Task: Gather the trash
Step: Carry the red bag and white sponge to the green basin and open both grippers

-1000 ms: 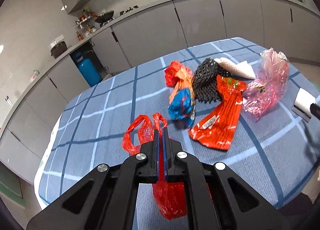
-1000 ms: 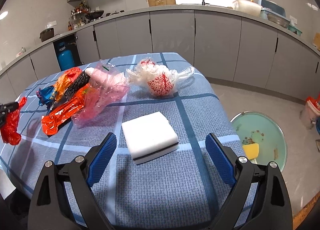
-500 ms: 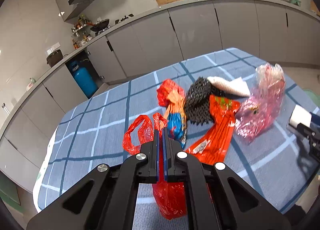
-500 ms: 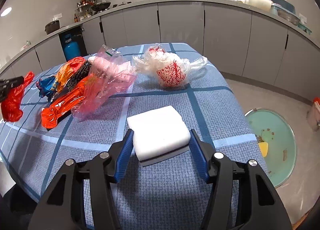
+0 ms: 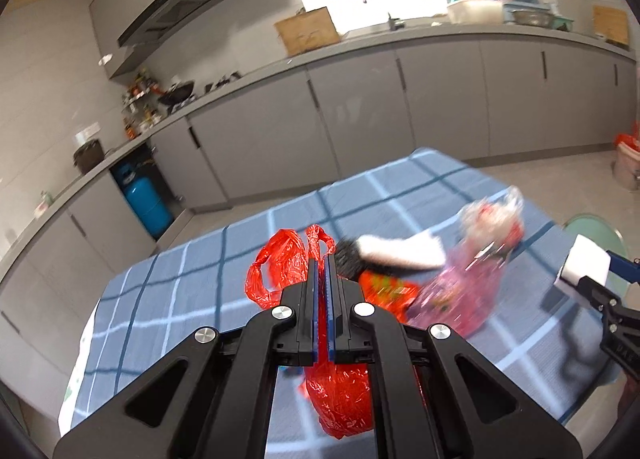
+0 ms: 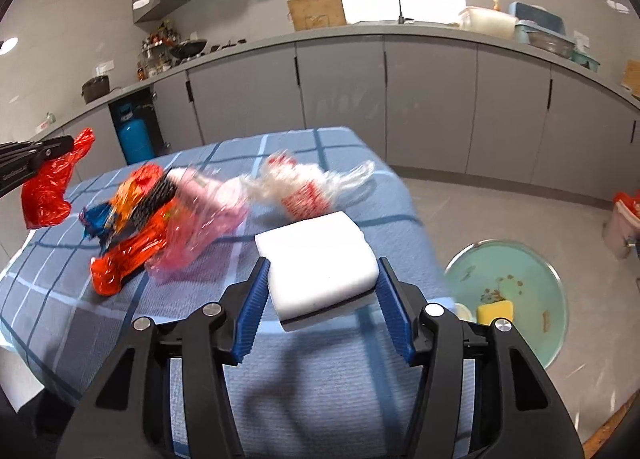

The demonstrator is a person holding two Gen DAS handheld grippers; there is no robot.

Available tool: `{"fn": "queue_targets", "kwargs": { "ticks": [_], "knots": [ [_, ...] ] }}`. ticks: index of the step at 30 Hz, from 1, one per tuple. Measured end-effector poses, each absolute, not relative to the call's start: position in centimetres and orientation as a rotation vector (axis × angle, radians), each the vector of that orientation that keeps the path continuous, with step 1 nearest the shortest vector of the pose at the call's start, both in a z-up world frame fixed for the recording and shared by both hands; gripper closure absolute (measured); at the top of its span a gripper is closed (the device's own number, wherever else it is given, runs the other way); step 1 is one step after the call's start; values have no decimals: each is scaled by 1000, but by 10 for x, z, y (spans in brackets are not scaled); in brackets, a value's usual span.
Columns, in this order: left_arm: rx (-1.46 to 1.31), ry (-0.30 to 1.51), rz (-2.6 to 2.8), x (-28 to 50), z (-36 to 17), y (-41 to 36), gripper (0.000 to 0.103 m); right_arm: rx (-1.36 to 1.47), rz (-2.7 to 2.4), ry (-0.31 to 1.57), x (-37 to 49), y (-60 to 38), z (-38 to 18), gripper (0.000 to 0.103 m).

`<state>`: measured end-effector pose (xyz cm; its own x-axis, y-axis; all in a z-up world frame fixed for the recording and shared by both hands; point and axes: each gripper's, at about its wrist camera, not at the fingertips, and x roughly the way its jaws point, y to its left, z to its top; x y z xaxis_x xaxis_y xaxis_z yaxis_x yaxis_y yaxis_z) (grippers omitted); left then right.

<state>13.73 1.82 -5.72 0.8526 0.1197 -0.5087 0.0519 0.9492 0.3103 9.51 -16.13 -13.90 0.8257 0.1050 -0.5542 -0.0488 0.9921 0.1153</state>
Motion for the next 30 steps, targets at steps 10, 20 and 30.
{"fn": "queue_targets", "kwargs": {
  "ticks": [10, 20, 30],
  "knots": [
    [336, 466, -96, 159, -33, -52, 99, 131, -24, 572, 95, -211, -131, 49],
    [327, 434, -234, 178, -26, -117, 99, 156, -141, 569, 96, -265, -132, 49],
    [300, 463, -345, 191, -37, -168, 99, 171, -230, 585, 98, -304, -145, 49]
  ]
}}
